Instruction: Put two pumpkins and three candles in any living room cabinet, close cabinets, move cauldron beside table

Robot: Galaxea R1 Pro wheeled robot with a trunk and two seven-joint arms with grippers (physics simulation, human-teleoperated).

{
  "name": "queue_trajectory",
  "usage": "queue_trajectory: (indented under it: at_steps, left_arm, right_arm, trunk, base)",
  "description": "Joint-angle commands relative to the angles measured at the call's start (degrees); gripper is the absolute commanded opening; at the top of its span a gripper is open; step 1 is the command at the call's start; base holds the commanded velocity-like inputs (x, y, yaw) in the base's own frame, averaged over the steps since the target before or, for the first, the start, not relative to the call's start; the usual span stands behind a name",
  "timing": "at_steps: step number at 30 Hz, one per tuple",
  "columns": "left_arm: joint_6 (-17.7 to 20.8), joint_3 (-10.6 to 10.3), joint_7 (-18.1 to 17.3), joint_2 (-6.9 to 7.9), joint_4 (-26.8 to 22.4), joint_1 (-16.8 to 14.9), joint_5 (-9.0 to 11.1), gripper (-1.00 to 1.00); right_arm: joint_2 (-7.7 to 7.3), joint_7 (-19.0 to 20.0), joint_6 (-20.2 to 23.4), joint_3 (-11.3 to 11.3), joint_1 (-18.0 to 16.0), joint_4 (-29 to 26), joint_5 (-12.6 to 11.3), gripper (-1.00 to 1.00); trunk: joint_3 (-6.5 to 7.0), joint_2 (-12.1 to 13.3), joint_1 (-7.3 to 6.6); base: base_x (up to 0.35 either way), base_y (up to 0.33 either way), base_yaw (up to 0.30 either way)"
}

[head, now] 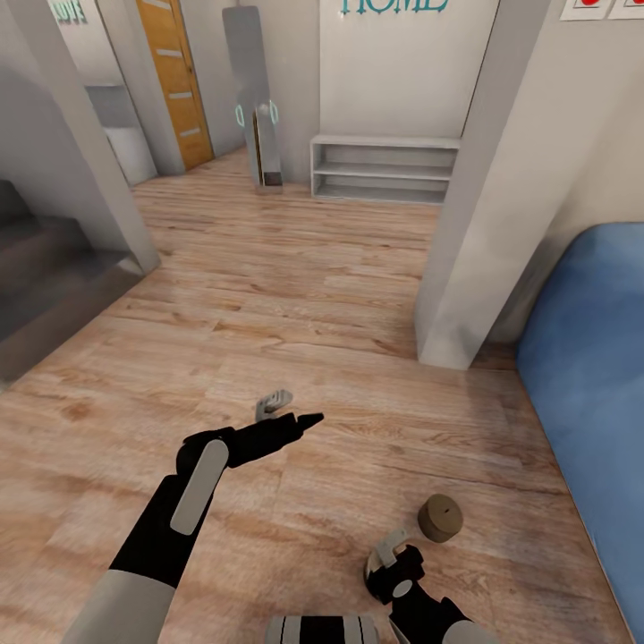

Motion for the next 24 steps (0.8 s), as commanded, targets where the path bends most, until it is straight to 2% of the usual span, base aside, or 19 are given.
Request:
queue_trajectory:
  at_steps: [1, 6, 20, 21, 24]
  left_arm:
    - [-0.3, 0.0, 0.0, 0.00, 0.0, 0.0, 0.0, 1.00]
    - [-0.9, 0.0, 0.0, 0.01, 0.0, 0.1, 0.0, 1.00]
    - [-0.9, -0.1, 0.0, 0.01, -0.1, 0.1, 0.0, 1.00]
    - [-0.9, -0.1, 0.0, 0.01, -0.1, 0.1, 0.0, 1.00]
    - [-0.9, -0.1, 0.0, 0.01, -0.1, 0.1, 0.0, 1.00]
  right_arm:
    - [-0.01, 0.0, 0.1, 0.0, 0.0, 0.0, 0.0, 1.00]
    - [-0.01, 0.2, 0.2, 0.1, 0.0, 0.0, 0.0, 1.00]
    - [-0.11, 4.6, -0.4, 0.2, 0.0, 0.0, 0.2, 1.00]
    - [-0.11, 6.2, -0.4, 0.2, 0.0, 0.0, 0.2, 1.00]
    - [-0.11, 6.2, -0.4, 0.2, 0.0, -0.1, 0.2, 1.00]
  trunk:
    - [0.00, 0.0, 0.00]
    - [0.00, 0.0, 0.00]
    - [0.00, 0.0, 0.00]
    - [0.00, 0.0, 0.00]
    - [0.00, 0.0, 0.00]
  base:
    - [0.000, 0.000, 0.000]
    - [0.000, 0.000, 0.000]
    - [0.000, 0.000, 0.000]
    - [0.000, 0.000, 0.000]
    - [0.000, 0.000, 0.000]
